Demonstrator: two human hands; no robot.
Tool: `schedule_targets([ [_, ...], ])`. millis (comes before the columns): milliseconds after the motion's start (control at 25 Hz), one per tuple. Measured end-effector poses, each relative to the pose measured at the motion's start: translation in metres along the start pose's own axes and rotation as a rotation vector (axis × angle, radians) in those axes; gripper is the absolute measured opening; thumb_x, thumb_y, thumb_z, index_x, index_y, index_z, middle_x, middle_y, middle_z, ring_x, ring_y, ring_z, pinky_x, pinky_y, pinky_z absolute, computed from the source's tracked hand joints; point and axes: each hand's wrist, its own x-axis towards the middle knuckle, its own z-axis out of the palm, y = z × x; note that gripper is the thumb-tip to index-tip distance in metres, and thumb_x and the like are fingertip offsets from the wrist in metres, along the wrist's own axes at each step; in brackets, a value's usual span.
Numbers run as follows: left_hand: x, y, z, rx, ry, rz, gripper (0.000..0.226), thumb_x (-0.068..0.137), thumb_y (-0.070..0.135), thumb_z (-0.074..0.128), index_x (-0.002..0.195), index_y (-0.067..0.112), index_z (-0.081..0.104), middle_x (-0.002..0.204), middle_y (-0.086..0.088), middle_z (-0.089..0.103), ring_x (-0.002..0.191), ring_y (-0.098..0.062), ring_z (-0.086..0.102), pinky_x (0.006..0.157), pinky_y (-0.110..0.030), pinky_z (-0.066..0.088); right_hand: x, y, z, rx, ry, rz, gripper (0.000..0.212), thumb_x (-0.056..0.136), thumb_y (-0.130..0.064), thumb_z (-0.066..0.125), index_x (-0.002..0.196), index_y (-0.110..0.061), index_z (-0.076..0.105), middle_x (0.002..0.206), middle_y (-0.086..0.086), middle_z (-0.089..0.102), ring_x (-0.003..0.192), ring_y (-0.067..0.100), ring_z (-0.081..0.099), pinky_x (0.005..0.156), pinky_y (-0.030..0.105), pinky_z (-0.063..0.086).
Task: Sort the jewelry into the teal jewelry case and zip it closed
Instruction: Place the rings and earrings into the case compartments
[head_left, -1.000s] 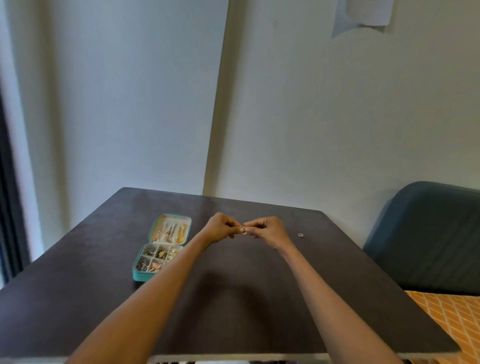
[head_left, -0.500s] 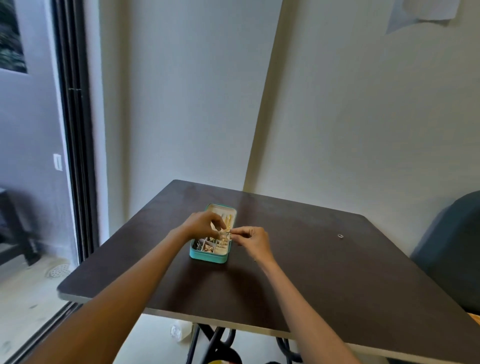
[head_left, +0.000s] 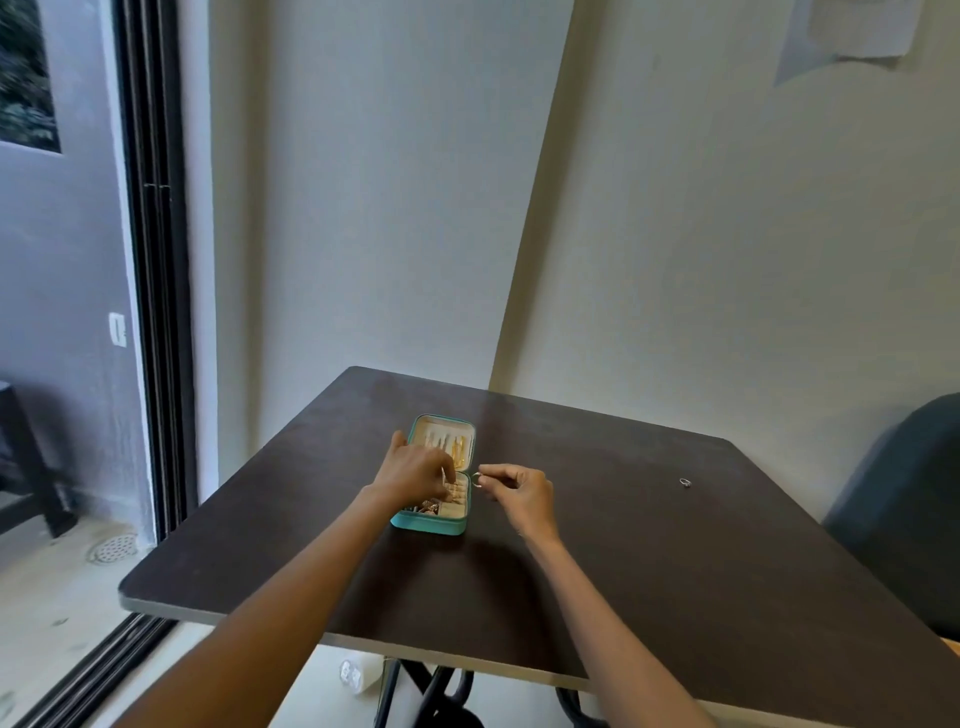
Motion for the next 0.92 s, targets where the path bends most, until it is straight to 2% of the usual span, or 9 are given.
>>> schedule_targets([
  [80, 0.001, 0.003, 0.004, -0.019, 0.02, -0.014, 0.022, 0.085, 0.038, 0.061, 0.104, 0.029, 0.068, 0.115, 0.006, 0.066, 0.107, -0.012, 0.056, 0.092, -0.036, 0.024, -0.002, 0.002, 0.002, -0.011, -0.033, -0.02, 0.018, 0.079, -0.009, 0.073, 0.097, -0.013, 0.075, 0.088, -0.005, 0.073, 0.083, 0.005, 0.069, 0.081, 0.024, 0.056],
  [240, 0.004, 0.001, -0.001, -0.028, -0.056, 0.003, 0.026, 0.084, 0.043, 0.062, 0.103, 0.028, 0.071, 0.107, 0.007, 0.068, 0.101, -0.012, 0.056, 0.088, -0.035, 0.023, -0.006, 0.011, 0.007, -0.088, -0.083, -0.069, 0.019, 0.08, -0.01, 0.073, 0.098, -0.011, 0.075, 0.092, -0.002, 0.074, 0.077, -0.013, 0.063, 0.074, 0.006, 0.048],
  [400, 0.006, 0.004, -0.009, 0.073, -0.074, 0.052, 0.03, 0.08, 0.048, 0.064, 0.1, 0.026, 0.071, 0.102, 0.006, 0.068, 0.098, -0.014, 0.056, 0.088, -0.035, 0.023, -0.005, 0.011, 0.008, -0.114, -0.108, -0.09, 0.019, 0.08, -0.012, 0.073, 0.098, -0.01, 0.075, 0.093, 0.001, 0.074, 0.075, -0.015, 0.062, 0.071, 0.003, 0.045],
  [520, 0.006, 0.006, -0.009, 0.092, -0.041, 0.054, 0.03, 0.081, 0.047, 0.064, 0.101, 0.026, 0.071, 0.103, 0.005, 0.068, 0.099, -0.014, 0.057, 0.094, -0.035, 0.023, -0.003, 0.008, 0.004, -0.15, -0.172, -0.122, 0.02, 0.081, -0.012, 0.072, 0.101, -0.011, 0.074, 0.096, 0.001, 0.074, 0.08, -0.006, 0.064, 0.074, 0.006, 0.048],
  [760, 0.003, 0.006, -0.006, 0.043, -0.015, 0.009, 0.027, 0.083, 0.042, 0.064, 0.104, 0.026, 0.071, 0.108, 0.005, 0.068, 0.1, -0.014, 0.058, 0.092, -0.033, 0.025, -0.001, 0.005, 0.002, -0.287, -0.228, -0.211, 0.022, 0.084, -0.013, 0.069, 0.105, -0.015, 0.073, 0.101, 0.0, 0.074, 0.089, 0.003, 0.066, 0.079, 0.015, 0.052],
  [920, 0.0, 0.005, -0.003, 0.006, 0.01, -0.011, 0.026, 0.084, 0.041, 0.064, 0.103, 0.025, 0.071, 0.109, 0.004, 0.069, 0.099, -0.014, 0.058, 0.09, -0.032, 0.026, -0.002, 0.004, 0.001, -0.432, -0.255, -0.266, 0.022, 0.088, -0.019, 0.063, 0.109, -0.02, 0.07, 0.107, -0.005, 0.071, 0.097, 0.008, 0.065, 0.085, 0.029, 0.054],
])
